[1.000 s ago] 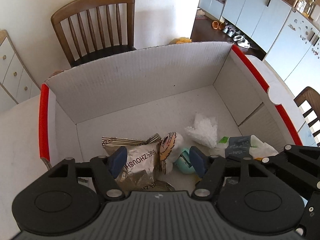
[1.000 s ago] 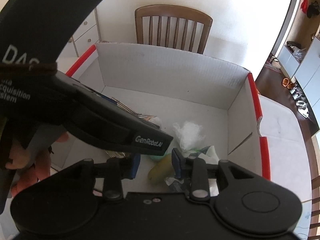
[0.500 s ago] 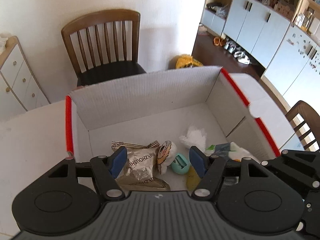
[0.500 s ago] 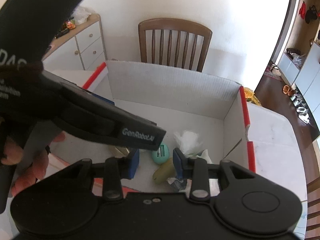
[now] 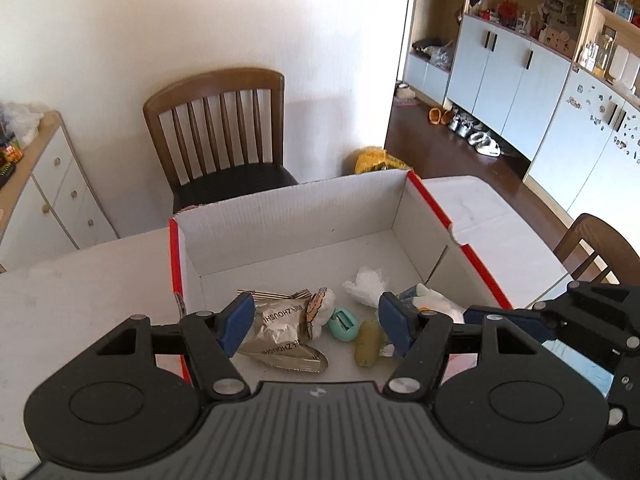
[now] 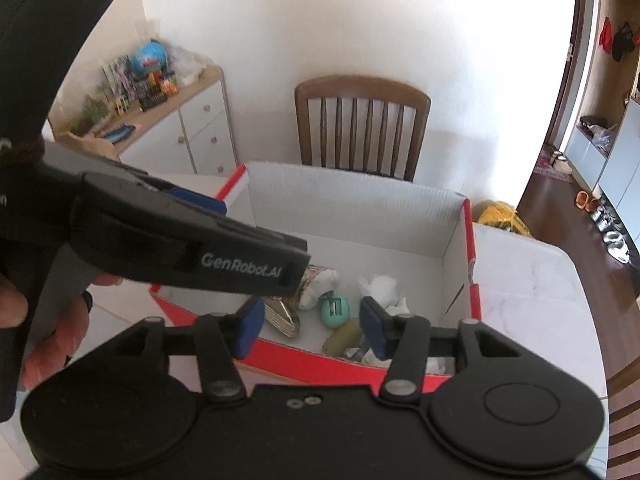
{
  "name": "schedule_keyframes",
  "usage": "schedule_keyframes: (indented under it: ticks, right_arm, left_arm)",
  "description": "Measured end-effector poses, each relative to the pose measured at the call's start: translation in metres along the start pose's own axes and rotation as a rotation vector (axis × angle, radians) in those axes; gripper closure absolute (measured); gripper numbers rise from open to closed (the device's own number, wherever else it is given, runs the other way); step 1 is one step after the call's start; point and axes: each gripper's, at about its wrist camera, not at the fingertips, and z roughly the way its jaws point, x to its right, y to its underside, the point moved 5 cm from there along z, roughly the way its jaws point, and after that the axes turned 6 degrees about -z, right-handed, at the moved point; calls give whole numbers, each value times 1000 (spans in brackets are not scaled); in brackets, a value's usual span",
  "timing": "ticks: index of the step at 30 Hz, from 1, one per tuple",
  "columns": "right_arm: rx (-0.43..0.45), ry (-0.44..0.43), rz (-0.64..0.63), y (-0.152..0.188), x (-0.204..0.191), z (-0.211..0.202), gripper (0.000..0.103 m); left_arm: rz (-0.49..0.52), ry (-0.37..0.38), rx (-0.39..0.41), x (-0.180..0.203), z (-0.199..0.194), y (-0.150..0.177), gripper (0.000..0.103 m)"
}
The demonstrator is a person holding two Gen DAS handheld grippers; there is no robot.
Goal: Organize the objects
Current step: 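Withdraw both tools from the box back over the pile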
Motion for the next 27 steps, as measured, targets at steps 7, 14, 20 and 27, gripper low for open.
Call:
schedule_keyframes:
  ticks: [7, 14, 20, 27]
  right_arm:
    - [48, -26, -7, 12, -5, -36, 41]
    - [102, -55, -17, 20, -7, -74, 31]
    - [142, -64, -46, 27, -9, -96, 19]
    - [174, -96, -72, 40, -13, -115, 7]
  left_arm:
    - [8, -2, 44, 13, -34, 10, 31]
    - [8, 7, 77, 26, -65, 24, 25]
    - [-6, 24, 105, 32, -88, 39, 20]
    - [-19, 38, 127, 38, -109, 58, 19]
